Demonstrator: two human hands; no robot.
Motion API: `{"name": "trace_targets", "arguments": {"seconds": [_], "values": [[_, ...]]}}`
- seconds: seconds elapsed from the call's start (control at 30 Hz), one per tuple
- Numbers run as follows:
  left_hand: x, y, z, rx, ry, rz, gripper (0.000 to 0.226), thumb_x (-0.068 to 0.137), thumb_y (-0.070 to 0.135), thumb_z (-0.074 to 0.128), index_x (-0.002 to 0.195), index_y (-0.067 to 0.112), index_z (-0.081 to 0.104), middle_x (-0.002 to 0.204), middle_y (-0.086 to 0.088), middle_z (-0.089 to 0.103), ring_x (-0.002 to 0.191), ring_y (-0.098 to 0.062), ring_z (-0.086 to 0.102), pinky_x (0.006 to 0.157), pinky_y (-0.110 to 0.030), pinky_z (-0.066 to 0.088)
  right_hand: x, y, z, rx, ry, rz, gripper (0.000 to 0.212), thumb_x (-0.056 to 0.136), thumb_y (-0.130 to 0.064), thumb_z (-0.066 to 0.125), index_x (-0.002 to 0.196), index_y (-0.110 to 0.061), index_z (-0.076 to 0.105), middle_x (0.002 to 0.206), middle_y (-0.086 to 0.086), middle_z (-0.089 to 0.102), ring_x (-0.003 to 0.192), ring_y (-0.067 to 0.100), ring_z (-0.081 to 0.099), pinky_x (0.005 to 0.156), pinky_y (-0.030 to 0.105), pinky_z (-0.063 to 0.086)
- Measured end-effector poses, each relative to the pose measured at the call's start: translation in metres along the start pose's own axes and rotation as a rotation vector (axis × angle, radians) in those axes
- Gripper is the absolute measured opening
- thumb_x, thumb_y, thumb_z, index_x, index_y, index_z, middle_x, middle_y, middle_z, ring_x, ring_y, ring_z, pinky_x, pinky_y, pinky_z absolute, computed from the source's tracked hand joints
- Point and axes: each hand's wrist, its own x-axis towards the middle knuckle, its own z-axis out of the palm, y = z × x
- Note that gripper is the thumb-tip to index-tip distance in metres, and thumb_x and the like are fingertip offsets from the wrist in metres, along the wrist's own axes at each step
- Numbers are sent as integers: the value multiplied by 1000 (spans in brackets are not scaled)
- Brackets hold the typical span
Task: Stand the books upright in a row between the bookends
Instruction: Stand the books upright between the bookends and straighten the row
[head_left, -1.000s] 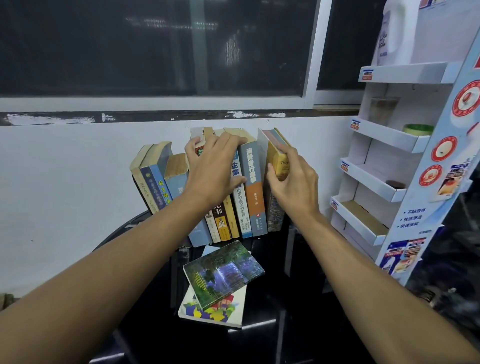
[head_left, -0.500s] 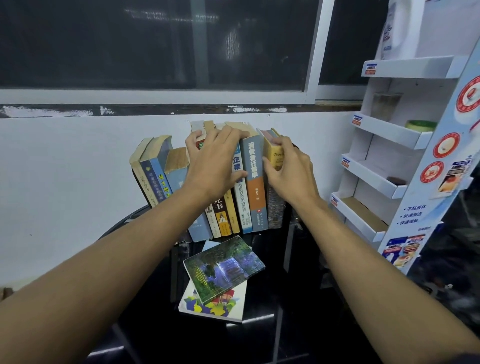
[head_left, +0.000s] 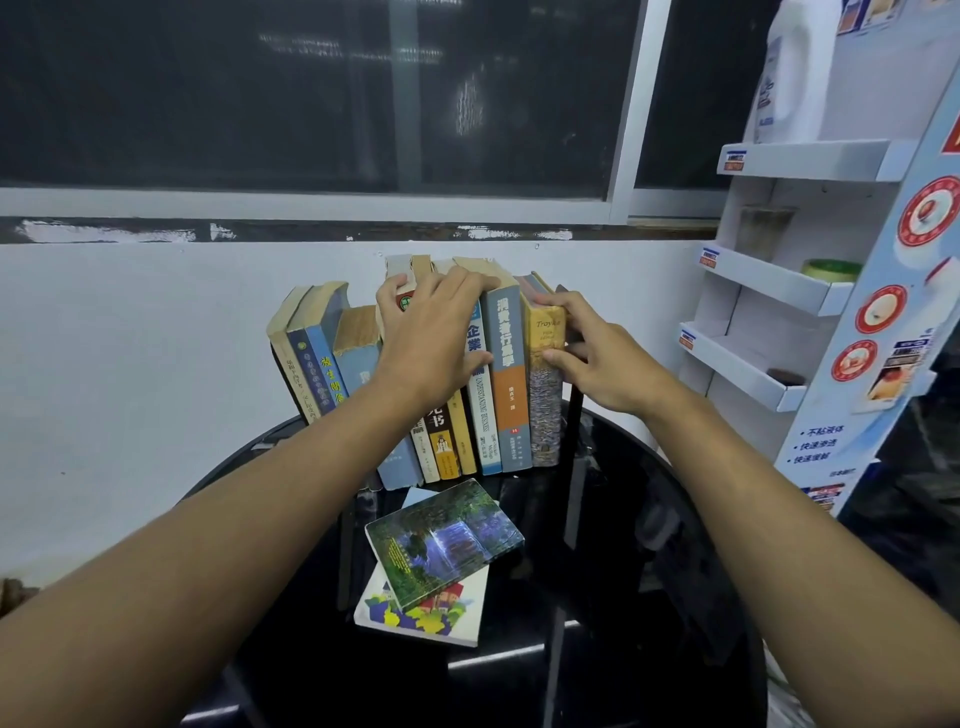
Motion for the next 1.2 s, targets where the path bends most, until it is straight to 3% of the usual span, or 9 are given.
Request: {"name": "trace_targets", "arguments": {"seconds": [0.43, 0.87, 1.03, 1.13, 1.2], "values": [[1, 0, -1, -27, -4, -2, 70, 80, 44, 81, 138, 34, 44, 140, 12, 50, 135, -13, 41, 115, -48, 11, 7, -1, 2, 66, -35, 7, 57, 101, -12, 59, 137, -52, 37, 139, -2, 58, 126, 24, 58, 93, 53, 58], [1, 1, -1, -1, -11, 16, 70, 82, 45, 79, 140, 33, 42, 141, 12, 49, 136, -13, 40, 114, -45, 14, 5, -3, 3, 79, -40, 15, 56, 102, -12, 57, 138, -50, 36, 137, -3, 58, 124, 21, 59, 92, 51, 59], [4, -5, -9, -62, -66, 75, 65, 87, 36, 74, 144, 33, 41, 145, 10, 48, 137, -13, 40, 115, -41, 15, 2, -6, 0, 66, -75, 29, 56, 104, -14, 53, 140, -50, 32, 141, -4, 55, 127, 22, 56, 95, 52, 57], [4, -10, -19, -152, -89, 82, 61, 91, 28, 71, 145, 29, 44, 149, 8, 47, 138, -14, 41, 117, -41, 22, -1, -9, -1, 52, -89, 17, 61, 104, -9, 51, 143, -51, 29, 145, -4, 51, 130, 23, 54, 97, 53, 56], [3, -17, -27, -239, -94, 76, 60, 91, 24, 71, 145, 27, 45, 149, 6, 46, 136, -15, 43, 115, -43, 36, -5, -10, -1, 41, -76, 10, 70, 104, -7, 50, 147, -54, 23, 147, -5, 50, 134, 20, 50, 103, 51, 52]]}}
